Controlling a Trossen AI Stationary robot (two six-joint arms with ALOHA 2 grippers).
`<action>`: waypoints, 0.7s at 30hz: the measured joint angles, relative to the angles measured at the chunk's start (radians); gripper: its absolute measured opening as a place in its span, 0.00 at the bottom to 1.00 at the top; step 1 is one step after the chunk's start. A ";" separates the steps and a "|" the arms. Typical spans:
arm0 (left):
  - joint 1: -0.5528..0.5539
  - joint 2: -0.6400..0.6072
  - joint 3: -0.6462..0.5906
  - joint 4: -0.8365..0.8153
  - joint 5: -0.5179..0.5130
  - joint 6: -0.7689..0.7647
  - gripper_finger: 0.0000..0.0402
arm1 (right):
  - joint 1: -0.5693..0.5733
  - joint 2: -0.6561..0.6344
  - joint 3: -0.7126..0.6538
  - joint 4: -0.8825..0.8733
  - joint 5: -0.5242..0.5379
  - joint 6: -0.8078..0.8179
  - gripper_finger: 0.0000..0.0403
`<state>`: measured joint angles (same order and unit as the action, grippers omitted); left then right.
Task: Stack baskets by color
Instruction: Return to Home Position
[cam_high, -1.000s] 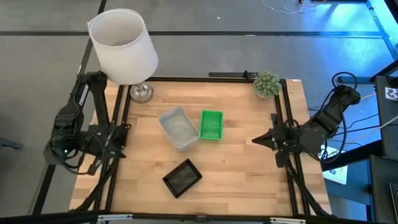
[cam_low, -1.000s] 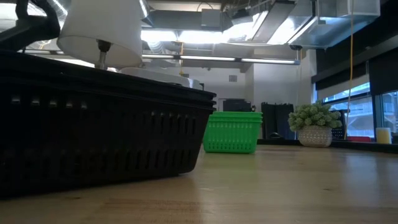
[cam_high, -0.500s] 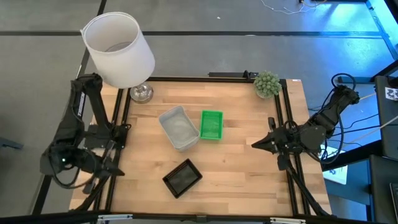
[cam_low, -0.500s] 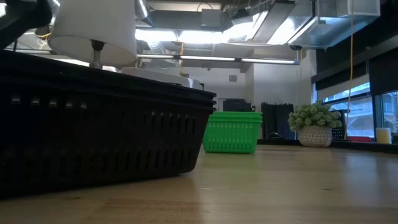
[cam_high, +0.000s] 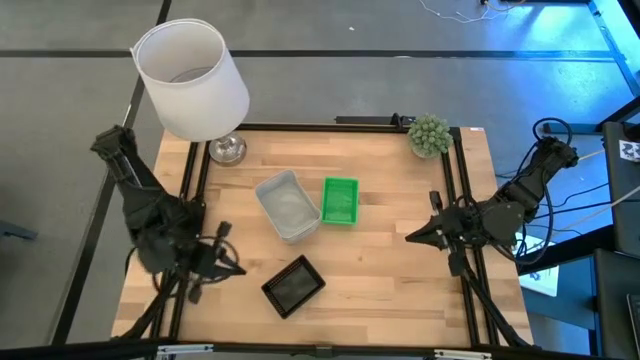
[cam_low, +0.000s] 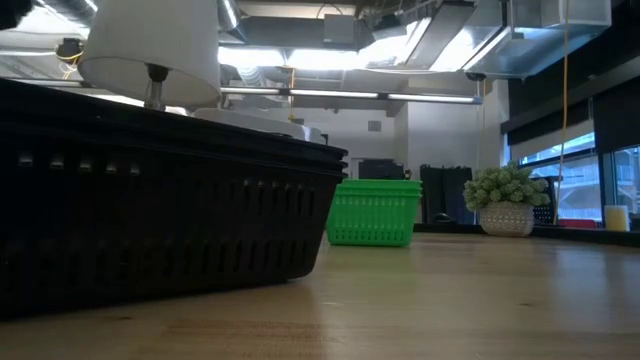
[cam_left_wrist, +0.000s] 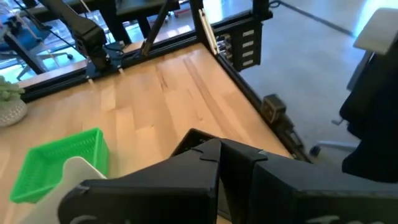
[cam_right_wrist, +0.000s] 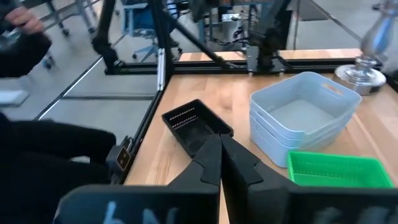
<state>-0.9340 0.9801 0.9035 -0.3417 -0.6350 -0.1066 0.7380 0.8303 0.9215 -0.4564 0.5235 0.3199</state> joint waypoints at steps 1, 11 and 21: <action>0.033 -0.005 0.000 -0.003 0.030 0.019 0.00 | 0.000 0.000 0.000 0.000 -0.008 -0.013 0.00; 0.258 -0.057 0.000 -0.019 0.246 0.146 0.00 | 0.000 -0.009 -0.009 -0.017 -0.030 -0.105 0.00; 0.326 -0.142 -0.106 -0.005 0.260 0.164 0.00 | 0.000 -0.101 -0.166 0.124 -0.047 -0.090 0.00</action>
<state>-0.6075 0.8378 0.7977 -0.3472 -0.3746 0.0574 0.7380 0.7293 0.7559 -0.3323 0.4762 0.2301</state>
